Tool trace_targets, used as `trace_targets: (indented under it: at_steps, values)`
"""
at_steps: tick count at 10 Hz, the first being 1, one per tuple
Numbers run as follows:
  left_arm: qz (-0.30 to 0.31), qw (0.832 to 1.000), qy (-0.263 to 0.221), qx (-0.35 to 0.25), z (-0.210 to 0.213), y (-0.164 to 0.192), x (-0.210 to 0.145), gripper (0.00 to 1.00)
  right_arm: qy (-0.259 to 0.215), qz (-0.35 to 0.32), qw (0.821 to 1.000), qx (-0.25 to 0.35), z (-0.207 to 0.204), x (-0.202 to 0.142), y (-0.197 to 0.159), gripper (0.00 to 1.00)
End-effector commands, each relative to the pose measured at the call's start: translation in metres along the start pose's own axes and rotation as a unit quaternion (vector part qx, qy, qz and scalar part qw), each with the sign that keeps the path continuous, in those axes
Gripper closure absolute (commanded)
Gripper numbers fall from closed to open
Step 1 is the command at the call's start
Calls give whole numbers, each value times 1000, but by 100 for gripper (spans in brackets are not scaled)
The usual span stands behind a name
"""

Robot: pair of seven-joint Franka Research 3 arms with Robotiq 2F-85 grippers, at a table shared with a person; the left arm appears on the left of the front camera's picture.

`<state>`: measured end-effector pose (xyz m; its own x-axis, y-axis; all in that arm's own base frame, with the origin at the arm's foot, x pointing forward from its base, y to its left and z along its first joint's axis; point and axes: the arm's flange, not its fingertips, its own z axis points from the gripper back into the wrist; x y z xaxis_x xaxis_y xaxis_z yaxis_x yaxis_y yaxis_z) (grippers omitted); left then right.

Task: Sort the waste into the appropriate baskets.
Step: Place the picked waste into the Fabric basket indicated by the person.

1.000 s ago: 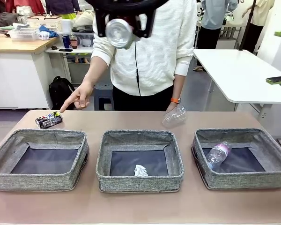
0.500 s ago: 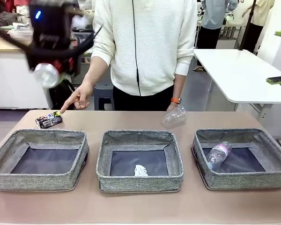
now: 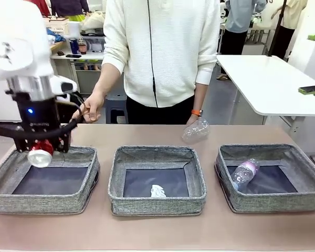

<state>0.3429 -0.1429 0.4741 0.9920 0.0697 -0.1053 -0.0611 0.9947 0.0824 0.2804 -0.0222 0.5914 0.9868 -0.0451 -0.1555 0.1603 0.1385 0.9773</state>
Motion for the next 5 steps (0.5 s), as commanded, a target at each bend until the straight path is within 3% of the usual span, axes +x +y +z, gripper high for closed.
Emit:
trace_targets:
  at_steps: [1,5]
  values:
    - [36,999,9,-2,-14,-4,-1,100,3,8,1000,5,2,0,3,0]
    - [62,998,9,-25,-28,4,-6,100,3,8,1000,5,2,0,3,0]
